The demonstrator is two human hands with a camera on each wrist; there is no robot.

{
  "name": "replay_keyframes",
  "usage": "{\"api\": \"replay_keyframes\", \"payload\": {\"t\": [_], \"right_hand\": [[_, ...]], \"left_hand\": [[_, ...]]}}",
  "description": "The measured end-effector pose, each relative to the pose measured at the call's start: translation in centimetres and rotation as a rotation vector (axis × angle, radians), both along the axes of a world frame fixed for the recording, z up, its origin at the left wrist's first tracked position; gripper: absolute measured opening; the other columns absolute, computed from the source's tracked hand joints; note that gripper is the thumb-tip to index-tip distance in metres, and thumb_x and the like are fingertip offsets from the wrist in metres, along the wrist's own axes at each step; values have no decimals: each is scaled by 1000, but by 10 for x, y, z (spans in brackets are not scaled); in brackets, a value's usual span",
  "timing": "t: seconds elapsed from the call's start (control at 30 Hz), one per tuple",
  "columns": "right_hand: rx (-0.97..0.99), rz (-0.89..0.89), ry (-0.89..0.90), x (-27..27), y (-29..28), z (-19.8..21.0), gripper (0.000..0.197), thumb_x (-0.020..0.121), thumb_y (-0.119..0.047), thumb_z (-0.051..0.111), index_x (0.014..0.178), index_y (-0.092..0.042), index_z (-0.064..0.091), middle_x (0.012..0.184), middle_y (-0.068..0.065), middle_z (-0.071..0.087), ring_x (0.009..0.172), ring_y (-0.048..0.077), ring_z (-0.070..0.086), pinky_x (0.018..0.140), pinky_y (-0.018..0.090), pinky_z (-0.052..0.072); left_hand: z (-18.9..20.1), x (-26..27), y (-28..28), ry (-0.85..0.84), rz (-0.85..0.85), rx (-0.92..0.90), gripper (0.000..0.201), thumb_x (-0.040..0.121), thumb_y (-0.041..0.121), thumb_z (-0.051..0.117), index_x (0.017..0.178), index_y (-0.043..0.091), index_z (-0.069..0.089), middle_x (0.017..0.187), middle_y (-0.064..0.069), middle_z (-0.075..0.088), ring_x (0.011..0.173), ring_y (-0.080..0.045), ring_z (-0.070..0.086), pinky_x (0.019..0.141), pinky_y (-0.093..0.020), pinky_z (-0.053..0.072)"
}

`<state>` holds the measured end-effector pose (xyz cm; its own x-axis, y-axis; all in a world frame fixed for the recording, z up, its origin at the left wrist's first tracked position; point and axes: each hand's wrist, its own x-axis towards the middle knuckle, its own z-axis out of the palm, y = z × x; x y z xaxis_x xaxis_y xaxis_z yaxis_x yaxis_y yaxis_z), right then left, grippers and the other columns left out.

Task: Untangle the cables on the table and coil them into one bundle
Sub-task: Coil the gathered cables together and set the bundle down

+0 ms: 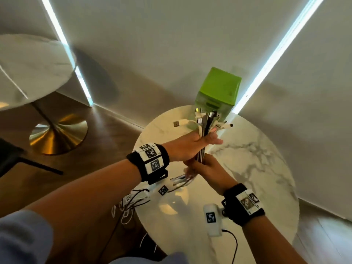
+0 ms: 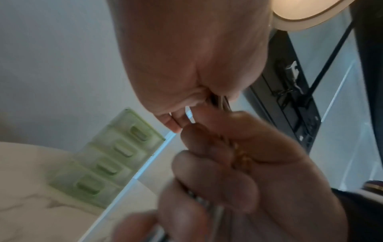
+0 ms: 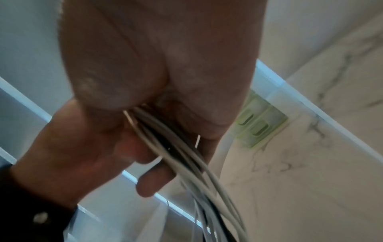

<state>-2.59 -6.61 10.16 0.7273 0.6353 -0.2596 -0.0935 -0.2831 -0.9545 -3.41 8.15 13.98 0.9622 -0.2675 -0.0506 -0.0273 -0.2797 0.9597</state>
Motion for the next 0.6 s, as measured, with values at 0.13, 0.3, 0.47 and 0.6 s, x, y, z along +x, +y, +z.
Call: {"api": "replay_keyframes", "payload": {"t": [0.13, 0.3, 0.47, 0.6], "right_hand": [[271, -115, 25, 11, -13, 5, 35, 77, 0, 67, 112, -3, 65, 102, 13, 75, 100, 30, 70, 87, 40, 57], [472, -208, 92, 14, -18, 14, 13, 85, 1, 48, 85, -4, 61, 64, 12, 53, 60, 26, 55, 67, 42, 51], [337, -136, 213, 19, -33, 27, 23, 86, -10, 46, 66, -17, 37, 56, -1, 19, 48, 14, 16, 51, 30, 21], [221, -44, 153, 26, -49, 27, 16, 85, -12, 49, 69, -12, 47, 53, 5, 40, 48, 22, 38, 57, 38, 38]], "left_hand": [[14, 16, -23, -70, -108, 148, 27, 110, 33, 41, 125, 23, 62, 117, 7, 65, 104, 7, 59, 94, -4, 39], [24, 41, -24, 27, -193, 102, 23, 108, 22, 48, 117, 10, 66, 92, 17, 65, 78, 21, 60, 74, -2, 42], [8, 46, -26, 112, -165, -157, 40, 86, 50, 76, 119, 28, 73, 123, 1, 72, 118, -9, 64, 101, -29, 48], [3, 45, -31, 168, -180, -294, 53, 80, 65, 73, 117, 28, 76, 125, -6, 71, 124, -18, 62, 105, -35, 48]]}}
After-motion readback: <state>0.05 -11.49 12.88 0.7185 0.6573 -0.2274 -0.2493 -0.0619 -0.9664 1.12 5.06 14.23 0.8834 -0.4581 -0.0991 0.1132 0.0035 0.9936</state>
